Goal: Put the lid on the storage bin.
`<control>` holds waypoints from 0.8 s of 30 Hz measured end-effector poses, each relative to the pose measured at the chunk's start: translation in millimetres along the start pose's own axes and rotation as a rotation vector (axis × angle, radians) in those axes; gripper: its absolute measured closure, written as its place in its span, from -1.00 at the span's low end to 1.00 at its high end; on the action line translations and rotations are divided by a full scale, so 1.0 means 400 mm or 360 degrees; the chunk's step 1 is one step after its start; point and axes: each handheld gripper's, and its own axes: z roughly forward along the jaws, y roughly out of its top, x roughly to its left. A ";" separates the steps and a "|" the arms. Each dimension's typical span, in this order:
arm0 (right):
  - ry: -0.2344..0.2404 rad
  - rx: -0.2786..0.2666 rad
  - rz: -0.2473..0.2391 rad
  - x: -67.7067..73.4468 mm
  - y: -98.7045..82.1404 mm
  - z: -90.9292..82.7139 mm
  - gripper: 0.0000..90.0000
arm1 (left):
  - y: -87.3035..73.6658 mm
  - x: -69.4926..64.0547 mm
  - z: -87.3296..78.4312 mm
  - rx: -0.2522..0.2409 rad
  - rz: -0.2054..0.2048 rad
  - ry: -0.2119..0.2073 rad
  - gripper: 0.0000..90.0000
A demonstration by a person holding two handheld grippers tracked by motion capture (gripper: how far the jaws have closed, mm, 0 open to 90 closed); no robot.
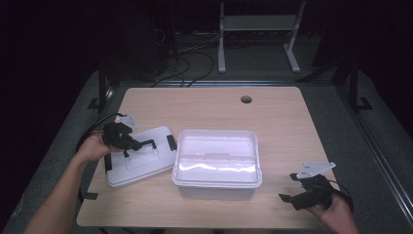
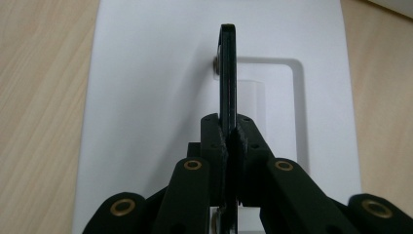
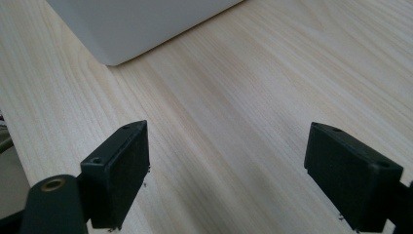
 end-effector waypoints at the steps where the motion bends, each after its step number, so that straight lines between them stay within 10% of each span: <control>1: 0.0000 -0.0002 -0.0001 0.000 0.000 0.000 -0.64 | -0.003 -0.004 -0.008 0.0007 -0.0001 -0.0002 0.88; 24: 0.0002 -0.0007 -0.0011 0.005 0.009 0.006 -0.64 | 0.027 -0.095 -0.299 -0.0031 0.0058 0.0045 0.88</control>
